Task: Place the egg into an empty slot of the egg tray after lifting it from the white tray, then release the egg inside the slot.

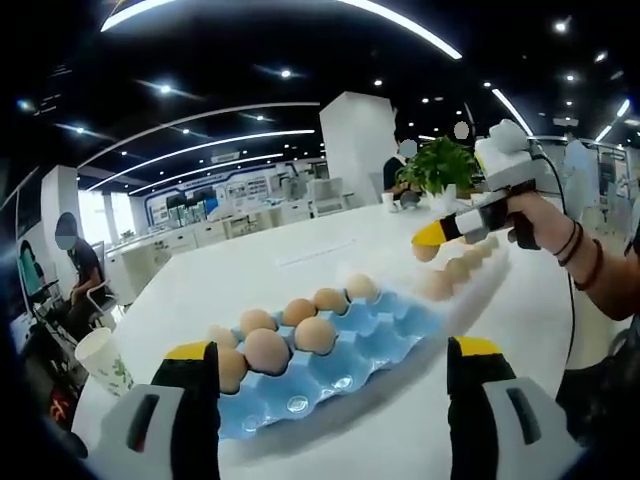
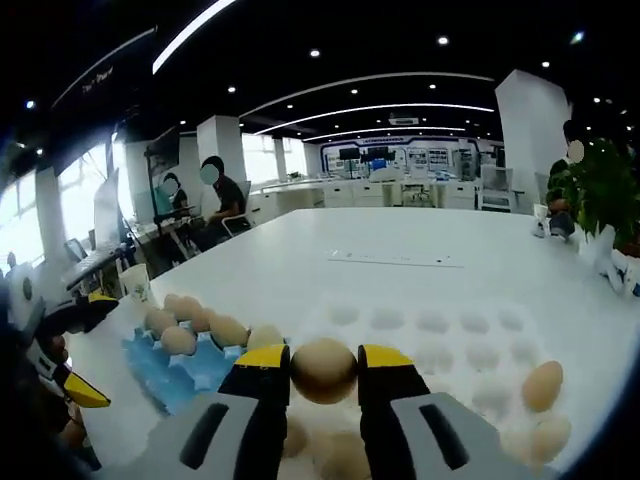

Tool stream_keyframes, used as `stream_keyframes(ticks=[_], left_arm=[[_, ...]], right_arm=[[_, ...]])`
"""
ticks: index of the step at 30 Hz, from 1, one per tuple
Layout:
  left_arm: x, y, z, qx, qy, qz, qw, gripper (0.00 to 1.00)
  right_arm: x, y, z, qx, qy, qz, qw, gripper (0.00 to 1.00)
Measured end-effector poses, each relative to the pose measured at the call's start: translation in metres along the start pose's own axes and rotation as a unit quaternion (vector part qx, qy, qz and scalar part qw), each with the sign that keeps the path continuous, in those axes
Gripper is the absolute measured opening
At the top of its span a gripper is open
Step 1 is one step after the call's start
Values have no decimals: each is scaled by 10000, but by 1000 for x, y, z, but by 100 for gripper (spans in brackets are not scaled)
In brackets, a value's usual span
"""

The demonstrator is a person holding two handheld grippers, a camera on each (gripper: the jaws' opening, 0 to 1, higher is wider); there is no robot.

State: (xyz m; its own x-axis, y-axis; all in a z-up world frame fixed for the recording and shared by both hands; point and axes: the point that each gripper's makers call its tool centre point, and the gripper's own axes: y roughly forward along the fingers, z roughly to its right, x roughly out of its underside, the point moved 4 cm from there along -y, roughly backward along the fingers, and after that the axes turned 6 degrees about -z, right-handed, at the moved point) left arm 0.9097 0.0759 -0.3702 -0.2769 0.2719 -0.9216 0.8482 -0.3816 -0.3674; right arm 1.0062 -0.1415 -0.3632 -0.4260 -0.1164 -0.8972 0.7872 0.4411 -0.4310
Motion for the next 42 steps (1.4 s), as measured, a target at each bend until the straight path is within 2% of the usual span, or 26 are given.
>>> stream_keyframes(ticks=[12,42], left_arm=[[3,-1,-2,6,22,-20,10000,96],[6,-3,-6,30,16,-39,10000,95]], right_arm=[[8,15,-24,-310,-51,-87,9995,27],[6,42,-96,-1092,-545,-9,9925,27]])
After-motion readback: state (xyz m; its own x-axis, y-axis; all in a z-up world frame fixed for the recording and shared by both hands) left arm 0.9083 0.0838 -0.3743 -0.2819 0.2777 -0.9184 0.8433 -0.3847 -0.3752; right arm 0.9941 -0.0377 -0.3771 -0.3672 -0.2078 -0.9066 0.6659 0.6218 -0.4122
